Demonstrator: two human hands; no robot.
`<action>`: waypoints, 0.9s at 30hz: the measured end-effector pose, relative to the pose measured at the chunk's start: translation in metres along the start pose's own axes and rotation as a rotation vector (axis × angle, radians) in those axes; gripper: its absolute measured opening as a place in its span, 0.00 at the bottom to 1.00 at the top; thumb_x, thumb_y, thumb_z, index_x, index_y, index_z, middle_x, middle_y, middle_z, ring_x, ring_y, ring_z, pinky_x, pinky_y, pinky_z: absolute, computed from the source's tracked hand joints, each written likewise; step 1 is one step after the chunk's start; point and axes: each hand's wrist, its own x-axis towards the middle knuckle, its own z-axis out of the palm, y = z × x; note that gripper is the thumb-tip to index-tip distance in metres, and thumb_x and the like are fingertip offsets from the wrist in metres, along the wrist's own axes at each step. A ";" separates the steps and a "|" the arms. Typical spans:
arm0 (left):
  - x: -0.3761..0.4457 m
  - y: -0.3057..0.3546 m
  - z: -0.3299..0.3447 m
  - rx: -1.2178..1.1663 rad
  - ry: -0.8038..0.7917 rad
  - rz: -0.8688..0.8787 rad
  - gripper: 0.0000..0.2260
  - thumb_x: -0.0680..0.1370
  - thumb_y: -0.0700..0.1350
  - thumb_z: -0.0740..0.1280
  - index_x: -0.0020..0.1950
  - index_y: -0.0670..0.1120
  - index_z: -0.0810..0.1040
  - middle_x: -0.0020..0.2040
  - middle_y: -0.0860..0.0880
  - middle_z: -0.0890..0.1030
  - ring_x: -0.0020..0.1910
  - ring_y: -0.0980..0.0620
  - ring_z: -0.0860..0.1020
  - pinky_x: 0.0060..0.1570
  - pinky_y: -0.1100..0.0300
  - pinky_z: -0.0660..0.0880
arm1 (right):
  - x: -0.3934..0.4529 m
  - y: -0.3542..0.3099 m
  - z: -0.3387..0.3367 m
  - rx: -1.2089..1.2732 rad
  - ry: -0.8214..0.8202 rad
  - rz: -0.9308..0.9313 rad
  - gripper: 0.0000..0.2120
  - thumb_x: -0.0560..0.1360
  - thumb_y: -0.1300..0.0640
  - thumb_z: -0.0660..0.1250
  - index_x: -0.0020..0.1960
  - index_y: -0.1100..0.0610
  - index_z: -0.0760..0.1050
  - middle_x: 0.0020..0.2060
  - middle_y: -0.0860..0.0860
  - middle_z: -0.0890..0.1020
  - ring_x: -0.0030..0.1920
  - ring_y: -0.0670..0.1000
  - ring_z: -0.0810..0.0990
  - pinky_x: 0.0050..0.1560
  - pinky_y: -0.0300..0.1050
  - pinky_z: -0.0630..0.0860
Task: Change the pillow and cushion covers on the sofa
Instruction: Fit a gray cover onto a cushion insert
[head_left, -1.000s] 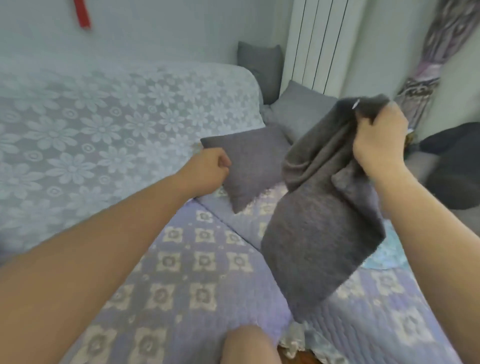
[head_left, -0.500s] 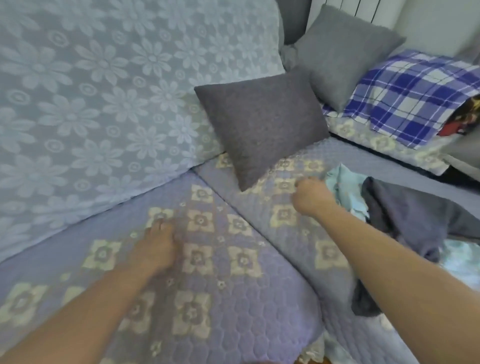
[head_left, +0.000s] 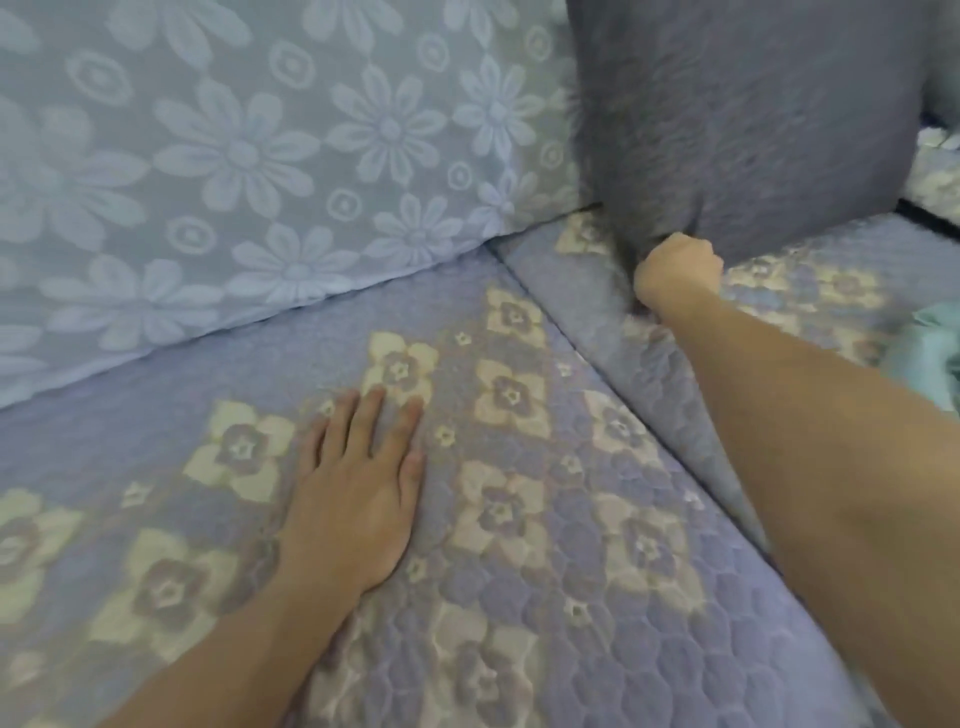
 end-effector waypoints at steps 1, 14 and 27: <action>0.000 0.001 -0.001 0.008 -0.022 -0.005 0.26 0.85 0.58 0.43 0.82 0.55 0.57 0.81 0.46 0.61 0.81 0.43 0.56 0.76 0.45 0.52 | -0.011 0.006 -0.019 0.038 0.012 0.003 0.17 0.81 0.54 0.64 0.63 0.65 0.74 0.62 0.64 0.77 0.62 0.64 0.77 0.60 0.52 0.74; -0.157 0.009 -0.196 -0.585 0.504 -0.046 0.35 0.77 0.48 0.73 0.79 0.45 0.59 0.77 0.41 0.57 0.73 0.42 0.66 0.63 0.48 0.73 | -0.332 -0.027 -0.293 0.125 0.423 -0.688 0.10 0.77 0.47 0.64 0.48 0.54 0.69 0.37 0.51 0.70 0.38 0.57 0.69 0.37 0.48 0.63; -0.298 -0.077 -0.221 -0.427 0.141 -0.229 0.14 0.68 0.63 0.69 0.46 0.56 0.76 0.40 0.58 0.79 0.43 0.47 0.81 0.42 0.51 0.76 | -0.494 0.055 -0.092 0.451 0.325 -0.728 0.09 0.77 0.64 0.67 0.56 0.62 0.79 0.61 0.58 0.76 0.62 0.61 0.72 0.62 0.57 0.71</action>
